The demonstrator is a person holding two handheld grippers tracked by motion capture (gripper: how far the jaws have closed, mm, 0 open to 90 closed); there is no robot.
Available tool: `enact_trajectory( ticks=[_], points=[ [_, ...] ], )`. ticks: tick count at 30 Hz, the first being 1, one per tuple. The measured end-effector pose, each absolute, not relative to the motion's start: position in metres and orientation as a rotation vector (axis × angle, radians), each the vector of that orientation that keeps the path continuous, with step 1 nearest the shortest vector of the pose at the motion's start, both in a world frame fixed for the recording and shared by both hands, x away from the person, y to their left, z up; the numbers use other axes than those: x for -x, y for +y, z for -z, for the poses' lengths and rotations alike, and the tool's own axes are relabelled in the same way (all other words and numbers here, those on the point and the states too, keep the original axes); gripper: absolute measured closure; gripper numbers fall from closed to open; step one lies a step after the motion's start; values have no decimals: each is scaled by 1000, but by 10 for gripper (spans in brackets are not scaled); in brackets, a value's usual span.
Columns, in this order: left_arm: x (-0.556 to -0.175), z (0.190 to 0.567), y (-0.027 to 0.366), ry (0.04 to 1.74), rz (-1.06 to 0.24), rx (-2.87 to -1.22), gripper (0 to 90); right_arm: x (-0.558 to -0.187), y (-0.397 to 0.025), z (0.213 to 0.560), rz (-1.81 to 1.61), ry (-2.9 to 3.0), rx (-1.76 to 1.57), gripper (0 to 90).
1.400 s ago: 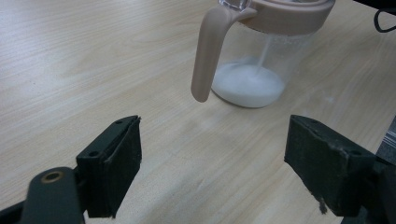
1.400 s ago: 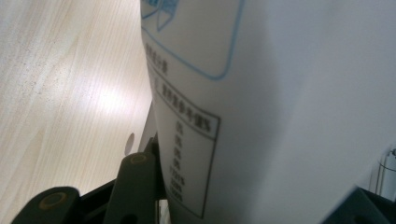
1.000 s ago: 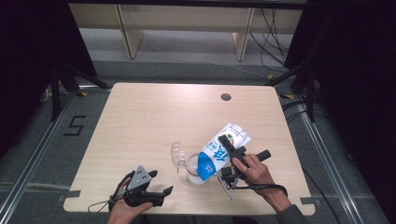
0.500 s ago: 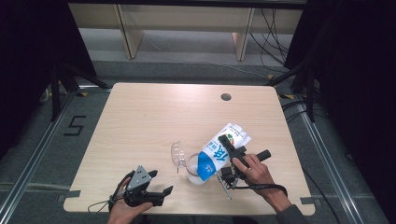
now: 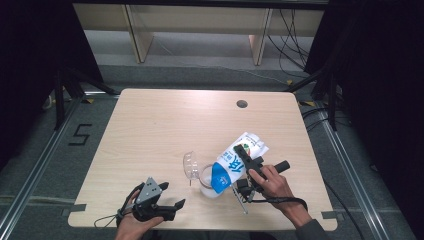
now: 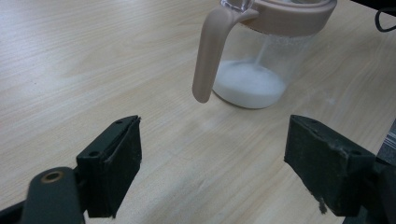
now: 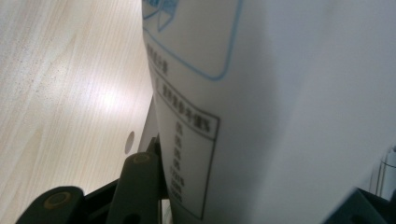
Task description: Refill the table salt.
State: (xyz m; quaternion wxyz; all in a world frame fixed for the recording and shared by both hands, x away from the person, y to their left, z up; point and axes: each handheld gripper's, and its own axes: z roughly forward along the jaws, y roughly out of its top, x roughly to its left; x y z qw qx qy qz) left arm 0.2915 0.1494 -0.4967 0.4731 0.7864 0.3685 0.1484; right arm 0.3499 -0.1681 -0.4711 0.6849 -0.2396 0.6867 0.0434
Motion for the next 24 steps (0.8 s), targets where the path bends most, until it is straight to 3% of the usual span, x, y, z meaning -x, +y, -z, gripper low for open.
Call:
enact_trajectory(
  ticks=[24],
  points=[
    [-292, 497, 150, 892, -359, -1923, 185, -350, -168, 470, -89, 1529, 543, 593]
  ],
)
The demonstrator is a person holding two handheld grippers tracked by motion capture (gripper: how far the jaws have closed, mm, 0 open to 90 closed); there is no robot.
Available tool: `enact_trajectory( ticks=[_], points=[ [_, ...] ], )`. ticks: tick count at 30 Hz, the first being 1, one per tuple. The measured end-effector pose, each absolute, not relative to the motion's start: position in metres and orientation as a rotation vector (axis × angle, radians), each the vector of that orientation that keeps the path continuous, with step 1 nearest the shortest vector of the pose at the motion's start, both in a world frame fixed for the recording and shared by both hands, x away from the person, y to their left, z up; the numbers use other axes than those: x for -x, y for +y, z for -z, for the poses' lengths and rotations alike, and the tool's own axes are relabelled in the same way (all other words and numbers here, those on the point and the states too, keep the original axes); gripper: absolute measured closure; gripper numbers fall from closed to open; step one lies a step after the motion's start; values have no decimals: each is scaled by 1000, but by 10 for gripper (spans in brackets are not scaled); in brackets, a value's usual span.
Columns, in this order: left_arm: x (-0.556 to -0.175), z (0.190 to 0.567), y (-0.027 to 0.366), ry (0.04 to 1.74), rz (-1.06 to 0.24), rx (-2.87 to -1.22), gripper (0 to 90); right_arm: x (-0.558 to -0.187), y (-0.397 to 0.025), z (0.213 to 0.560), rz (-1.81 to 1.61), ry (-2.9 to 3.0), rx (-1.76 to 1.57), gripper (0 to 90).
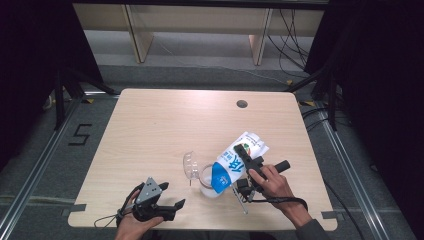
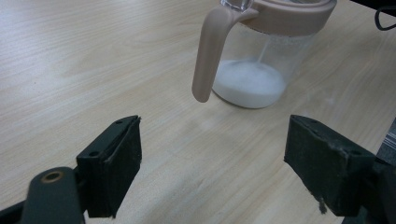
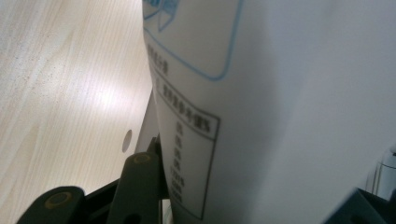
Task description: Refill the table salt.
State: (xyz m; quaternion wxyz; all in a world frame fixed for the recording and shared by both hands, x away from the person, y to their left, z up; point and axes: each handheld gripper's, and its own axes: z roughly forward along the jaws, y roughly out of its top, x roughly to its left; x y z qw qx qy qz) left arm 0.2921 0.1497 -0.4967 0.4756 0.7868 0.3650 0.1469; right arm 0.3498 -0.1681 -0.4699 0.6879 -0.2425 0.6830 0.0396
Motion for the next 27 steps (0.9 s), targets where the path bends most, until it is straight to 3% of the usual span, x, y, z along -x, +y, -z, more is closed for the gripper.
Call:
enact_trajectory(
  ticks=[27],
  points=[
    [-291, 496, 150, 900, -363, -1926, 185, -350, -168, 469, -77, 1518, 552, 599]
  ],
)
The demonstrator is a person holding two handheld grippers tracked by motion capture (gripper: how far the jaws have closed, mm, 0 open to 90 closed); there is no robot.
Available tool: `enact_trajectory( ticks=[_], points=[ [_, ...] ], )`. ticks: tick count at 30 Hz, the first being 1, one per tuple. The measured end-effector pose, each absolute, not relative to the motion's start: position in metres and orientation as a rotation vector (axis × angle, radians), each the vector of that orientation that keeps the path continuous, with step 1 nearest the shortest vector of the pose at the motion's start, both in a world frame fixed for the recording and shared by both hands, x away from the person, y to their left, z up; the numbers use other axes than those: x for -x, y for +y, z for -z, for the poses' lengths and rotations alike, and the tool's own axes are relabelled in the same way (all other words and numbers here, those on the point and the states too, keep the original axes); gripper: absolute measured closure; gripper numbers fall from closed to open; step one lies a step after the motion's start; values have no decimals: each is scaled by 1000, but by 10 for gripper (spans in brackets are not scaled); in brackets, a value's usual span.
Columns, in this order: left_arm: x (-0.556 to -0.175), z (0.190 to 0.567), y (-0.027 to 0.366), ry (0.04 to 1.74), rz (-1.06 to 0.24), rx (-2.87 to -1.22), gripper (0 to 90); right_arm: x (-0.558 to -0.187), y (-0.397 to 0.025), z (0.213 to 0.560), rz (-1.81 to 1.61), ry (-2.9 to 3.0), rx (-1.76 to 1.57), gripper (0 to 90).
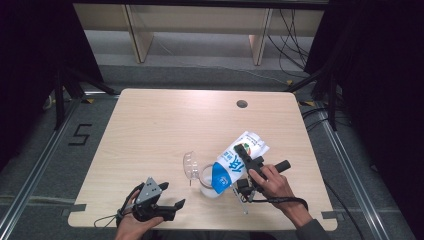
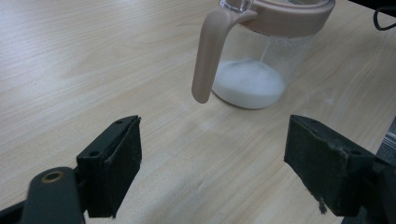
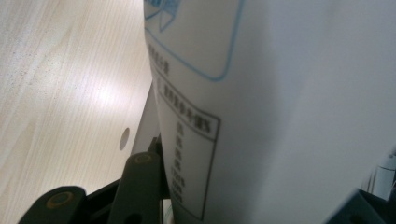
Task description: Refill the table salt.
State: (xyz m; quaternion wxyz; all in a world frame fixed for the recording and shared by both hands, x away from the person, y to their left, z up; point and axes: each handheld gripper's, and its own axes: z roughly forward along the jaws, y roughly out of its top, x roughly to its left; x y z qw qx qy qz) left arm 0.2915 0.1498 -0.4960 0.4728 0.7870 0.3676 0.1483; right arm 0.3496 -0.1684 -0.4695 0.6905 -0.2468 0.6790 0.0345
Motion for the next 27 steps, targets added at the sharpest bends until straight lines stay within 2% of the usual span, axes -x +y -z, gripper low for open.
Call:
enact_trajectory(
  ticks=[27],
  points=[
    [-292, 496, 149, 900, -356, -1917, 186, -349, -169, 471, -47, 1529, 564, 606]
  ],
)
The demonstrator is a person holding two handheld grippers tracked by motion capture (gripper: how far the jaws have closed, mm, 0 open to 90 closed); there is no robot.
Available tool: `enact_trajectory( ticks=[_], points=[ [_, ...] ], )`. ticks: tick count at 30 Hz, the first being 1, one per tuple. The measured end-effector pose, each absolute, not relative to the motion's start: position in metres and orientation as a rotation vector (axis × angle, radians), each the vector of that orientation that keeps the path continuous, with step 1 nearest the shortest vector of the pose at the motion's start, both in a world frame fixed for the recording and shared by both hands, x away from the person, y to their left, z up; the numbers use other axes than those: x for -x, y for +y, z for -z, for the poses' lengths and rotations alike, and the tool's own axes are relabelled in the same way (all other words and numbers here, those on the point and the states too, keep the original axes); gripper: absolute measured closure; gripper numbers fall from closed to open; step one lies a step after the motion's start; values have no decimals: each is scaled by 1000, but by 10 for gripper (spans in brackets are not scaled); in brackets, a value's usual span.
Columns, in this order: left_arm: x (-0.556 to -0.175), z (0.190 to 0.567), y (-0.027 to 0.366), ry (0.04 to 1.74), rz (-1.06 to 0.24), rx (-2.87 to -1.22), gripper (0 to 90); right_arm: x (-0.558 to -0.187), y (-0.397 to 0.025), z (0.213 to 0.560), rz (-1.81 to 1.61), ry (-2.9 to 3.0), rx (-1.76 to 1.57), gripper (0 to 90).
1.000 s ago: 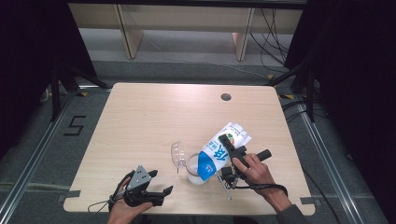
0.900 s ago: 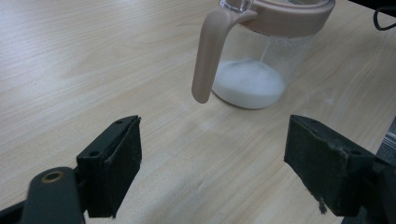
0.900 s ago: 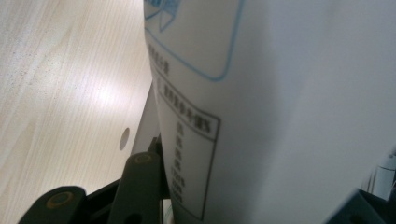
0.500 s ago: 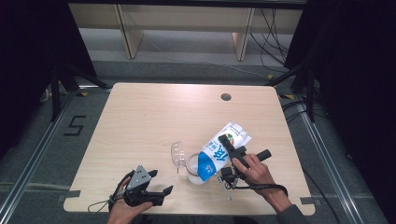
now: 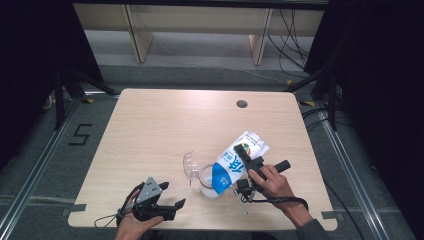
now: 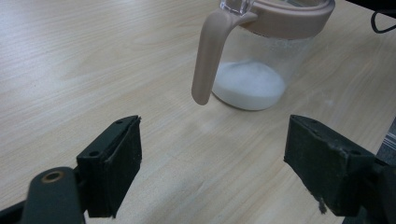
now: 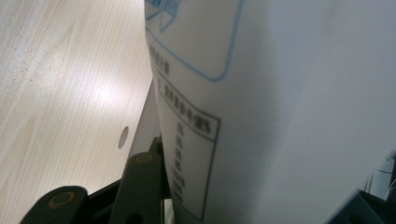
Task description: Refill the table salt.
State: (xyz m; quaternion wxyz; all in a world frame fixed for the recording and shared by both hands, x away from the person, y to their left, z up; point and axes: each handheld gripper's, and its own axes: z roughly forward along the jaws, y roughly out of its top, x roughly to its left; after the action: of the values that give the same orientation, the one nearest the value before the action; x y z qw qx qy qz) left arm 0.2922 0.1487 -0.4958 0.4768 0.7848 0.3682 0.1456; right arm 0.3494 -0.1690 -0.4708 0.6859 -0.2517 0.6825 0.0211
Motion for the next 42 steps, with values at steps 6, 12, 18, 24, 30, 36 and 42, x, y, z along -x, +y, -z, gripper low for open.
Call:
enact_trajectory(
  ticks=[6, 12, 18, 24, 30, 36, 42],
  points=[
    [-292, 496, 149, 897, -357, -1918, 186, -350, -169, 472, -55, 1524, 562, 612],
    [-292, 496, 148, 914, -346, -1900, 186, -350, -167, 470, -46, 1512, 588, 620],
    [-291, 496, 148, 914, -354, -1913, 186, -350, -167, 469, -41, 1509, 605, 628],
    [-292, 496, 149, 895, -358, -1917, 186, -349, -168, 471, -70, 1522, 556, 632],
    [-292, 496, 149, 899, -356, -1911, 186, -350, -168, 471, -62, 1530, 565, 638],
    [-292, 496, 149, 898, -354, -1908, 186, -350, -168, 471, -58, 1538, 558, 639],
    [-292, 495, 149, 908, -349, -1909, 187, -350, -168, 471, -60, 1539, 549, 641]
  ],
)
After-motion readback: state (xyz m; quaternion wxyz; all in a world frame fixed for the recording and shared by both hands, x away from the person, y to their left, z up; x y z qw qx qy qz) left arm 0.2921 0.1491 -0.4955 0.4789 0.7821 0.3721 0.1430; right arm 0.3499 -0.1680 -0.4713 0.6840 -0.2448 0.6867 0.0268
